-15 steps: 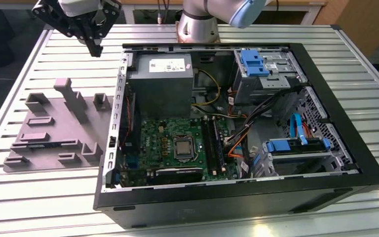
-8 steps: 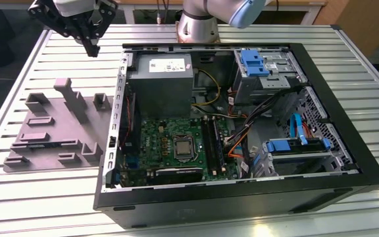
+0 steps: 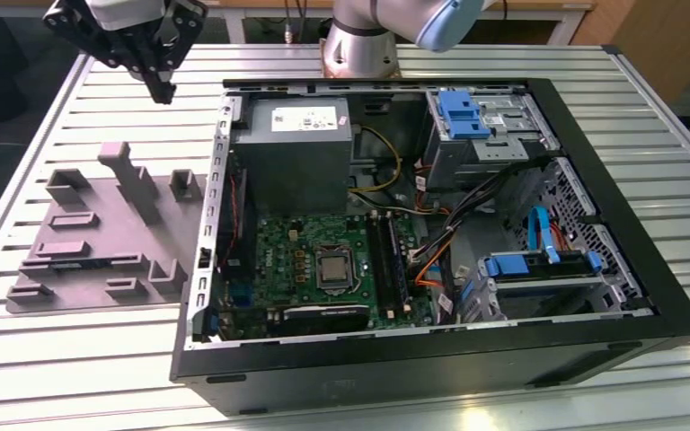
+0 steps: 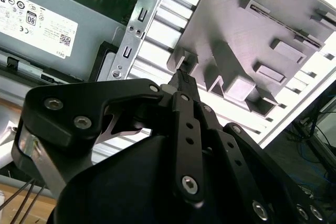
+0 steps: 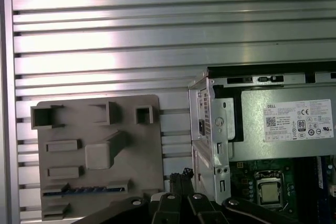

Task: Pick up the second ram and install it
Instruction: 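Reach for the second ram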

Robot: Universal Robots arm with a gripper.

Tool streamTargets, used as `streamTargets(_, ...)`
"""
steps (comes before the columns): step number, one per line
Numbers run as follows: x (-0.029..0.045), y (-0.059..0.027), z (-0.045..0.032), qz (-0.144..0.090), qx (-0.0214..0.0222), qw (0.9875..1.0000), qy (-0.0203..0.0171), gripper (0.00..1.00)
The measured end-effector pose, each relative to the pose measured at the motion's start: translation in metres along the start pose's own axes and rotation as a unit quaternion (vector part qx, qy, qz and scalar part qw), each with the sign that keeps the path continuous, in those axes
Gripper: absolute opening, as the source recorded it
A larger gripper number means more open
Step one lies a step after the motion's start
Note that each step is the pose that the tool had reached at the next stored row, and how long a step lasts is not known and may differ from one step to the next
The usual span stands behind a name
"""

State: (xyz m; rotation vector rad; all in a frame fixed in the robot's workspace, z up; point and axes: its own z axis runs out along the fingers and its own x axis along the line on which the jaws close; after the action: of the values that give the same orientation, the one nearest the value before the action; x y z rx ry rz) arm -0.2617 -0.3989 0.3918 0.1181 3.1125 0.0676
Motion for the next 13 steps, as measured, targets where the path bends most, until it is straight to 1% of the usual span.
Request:
streamTargets(6, 0.0046, -0.0005, -0.0001, 0.000, 0.0000, 1.0000, 0.0000, 0.11)
streamTargets(13, 0.0081, -0.0023, -0.0001, 0.000, 0.0000, 1.0000, 0.0000, 0.11)
